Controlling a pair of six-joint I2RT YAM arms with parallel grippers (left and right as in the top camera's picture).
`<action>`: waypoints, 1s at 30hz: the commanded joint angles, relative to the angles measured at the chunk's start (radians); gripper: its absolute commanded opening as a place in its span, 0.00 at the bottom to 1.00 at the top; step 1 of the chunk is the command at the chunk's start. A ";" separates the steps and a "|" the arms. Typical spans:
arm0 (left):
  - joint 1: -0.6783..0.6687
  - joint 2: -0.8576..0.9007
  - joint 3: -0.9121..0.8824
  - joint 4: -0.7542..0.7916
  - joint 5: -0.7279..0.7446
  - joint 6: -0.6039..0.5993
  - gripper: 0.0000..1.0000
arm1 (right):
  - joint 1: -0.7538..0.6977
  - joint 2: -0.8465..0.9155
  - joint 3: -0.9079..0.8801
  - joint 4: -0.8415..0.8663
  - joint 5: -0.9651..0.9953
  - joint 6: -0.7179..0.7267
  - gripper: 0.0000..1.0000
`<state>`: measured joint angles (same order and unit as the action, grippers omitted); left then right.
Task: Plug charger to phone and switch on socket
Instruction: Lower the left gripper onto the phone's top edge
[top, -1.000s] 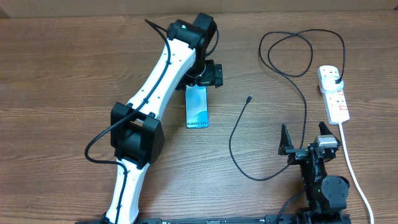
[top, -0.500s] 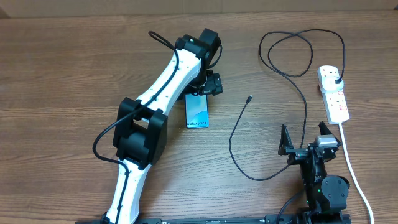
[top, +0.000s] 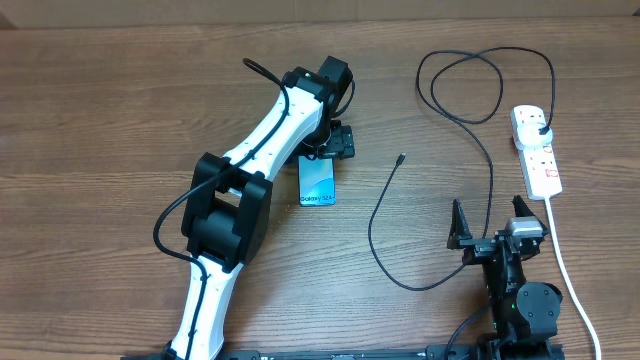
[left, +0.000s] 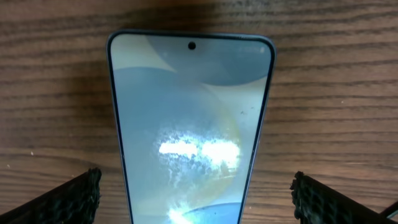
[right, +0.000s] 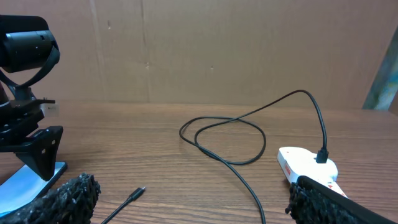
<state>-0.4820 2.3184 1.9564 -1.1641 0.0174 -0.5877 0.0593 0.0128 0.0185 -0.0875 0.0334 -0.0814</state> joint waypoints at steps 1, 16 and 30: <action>0.012 0.016 -0.005 0.008 -0.025 0.033 1.00 | -0.003 -0.010 -0.011 0.006 0.007 0.005 1.00; 0.012 0.016 -0.005 0.051 -0.043 0.024 1.00 | -0.003 -0.010 -0.011 0.006 0.006 0.005 1.00; 0.010 0.016 -0.008 0.065 -0.027 0.024 1.00 | -0.004 -0.010 -0.011 0.006 0.006 0.005 1.00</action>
<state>-0.4755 2.3184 1.9564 -1.1011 -0.0048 -0.5732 0.0593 0.0128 0.0185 -0.0868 0.0334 -0.0818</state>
